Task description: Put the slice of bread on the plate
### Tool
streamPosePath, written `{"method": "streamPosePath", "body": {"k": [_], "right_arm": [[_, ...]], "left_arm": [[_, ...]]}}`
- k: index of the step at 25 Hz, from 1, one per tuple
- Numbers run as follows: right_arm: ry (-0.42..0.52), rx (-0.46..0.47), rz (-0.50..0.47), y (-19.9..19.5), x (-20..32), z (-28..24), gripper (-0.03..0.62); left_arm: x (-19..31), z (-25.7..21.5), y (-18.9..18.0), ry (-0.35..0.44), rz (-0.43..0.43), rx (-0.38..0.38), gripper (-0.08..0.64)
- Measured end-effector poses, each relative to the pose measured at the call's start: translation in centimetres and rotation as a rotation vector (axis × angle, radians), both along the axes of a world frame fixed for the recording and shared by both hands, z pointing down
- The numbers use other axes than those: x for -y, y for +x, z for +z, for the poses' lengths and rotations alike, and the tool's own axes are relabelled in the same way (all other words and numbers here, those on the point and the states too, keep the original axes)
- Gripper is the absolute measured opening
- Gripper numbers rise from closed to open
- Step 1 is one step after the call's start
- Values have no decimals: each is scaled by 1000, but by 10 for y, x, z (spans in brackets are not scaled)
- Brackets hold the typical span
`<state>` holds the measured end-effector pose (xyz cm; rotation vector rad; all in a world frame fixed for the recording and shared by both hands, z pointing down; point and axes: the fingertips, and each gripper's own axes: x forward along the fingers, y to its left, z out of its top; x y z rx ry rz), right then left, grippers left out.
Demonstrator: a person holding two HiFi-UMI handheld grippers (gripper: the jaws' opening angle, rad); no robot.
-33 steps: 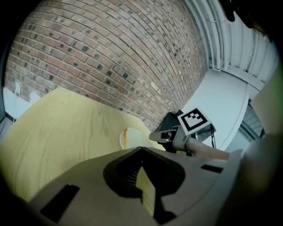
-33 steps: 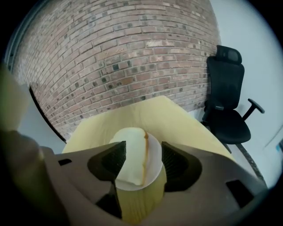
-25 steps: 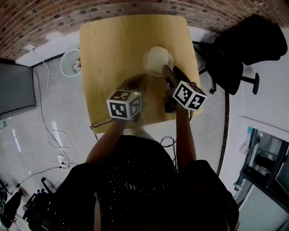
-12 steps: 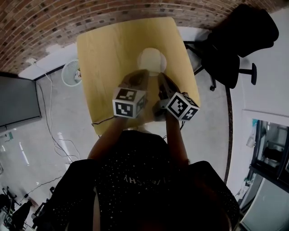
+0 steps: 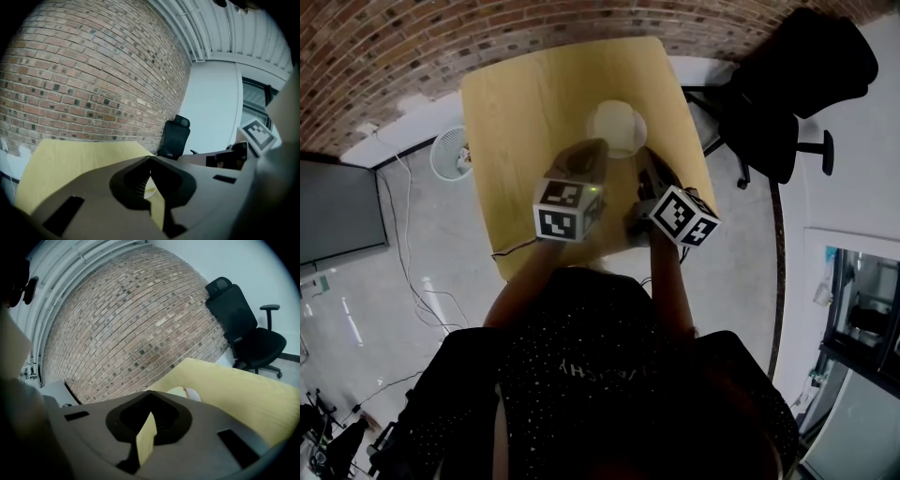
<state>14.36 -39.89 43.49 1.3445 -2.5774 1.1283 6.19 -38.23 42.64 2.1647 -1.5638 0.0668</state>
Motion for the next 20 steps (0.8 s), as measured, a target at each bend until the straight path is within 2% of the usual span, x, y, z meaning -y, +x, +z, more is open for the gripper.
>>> {"method": "streamPosePath", "body": {"k": [10,20], "right_arm": [[-5,-18,-24,-7,0,3,12],[-30,-16,-6,-4,-1,8,12]], "left_arm": [[0,2,-4,-6,-13,-12,9],[-2,4,-3,-14,-10,-20,9]]}}
